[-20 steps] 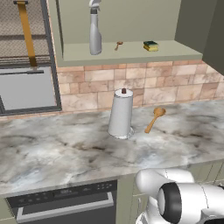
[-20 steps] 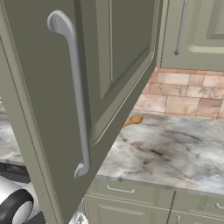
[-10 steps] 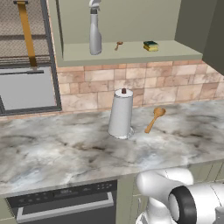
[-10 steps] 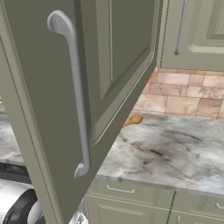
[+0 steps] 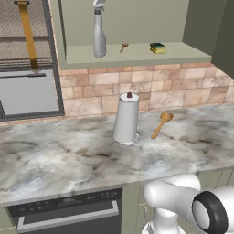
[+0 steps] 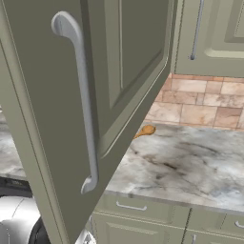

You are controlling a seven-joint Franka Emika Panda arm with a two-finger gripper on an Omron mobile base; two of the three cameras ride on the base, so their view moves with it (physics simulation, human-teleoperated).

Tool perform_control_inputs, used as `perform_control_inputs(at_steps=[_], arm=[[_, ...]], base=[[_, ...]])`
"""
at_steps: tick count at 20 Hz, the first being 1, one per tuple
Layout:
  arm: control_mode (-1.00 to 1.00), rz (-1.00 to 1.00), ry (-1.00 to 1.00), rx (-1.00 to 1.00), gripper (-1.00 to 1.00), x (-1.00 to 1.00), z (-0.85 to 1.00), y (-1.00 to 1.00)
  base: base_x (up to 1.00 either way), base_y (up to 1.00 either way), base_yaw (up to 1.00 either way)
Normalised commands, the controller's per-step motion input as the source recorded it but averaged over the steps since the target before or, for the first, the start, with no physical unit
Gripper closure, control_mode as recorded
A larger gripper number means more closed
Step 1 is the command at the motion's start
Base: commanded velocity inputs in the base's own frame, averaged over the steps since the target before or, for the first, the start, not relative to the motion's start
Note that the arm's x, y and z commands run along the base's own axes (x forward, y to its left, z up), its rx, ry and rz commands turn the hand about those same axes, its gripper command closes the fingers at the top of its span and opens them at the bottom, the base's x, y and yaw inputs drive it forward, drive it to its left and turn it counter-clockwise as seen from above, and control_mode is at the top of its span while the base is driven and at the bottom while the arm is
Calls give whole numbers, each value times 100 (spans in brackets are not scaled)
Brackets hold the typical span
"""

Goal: Pick the spray and sponge from the cabinet and place them on the counter.

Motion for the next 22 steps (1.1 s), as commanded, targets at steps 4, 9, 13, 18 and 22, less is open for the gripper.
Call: perform_control_inputs(at_steps=[4,9,13,18,22], arm=[[-100,7,1,-9,-100,9,0,11],[-100,0,9,-8,-100,24,-2,10],[-100,-1,1,-12,-100,28,-8,9],[-100,-1,0,-12,-100,28,-2,1],[-100,-2,0,-13,-100,31,-2,0]], base=[[0,0,0],[0,0,0],[0,0,0],[0,0,0],[0,0,0]])
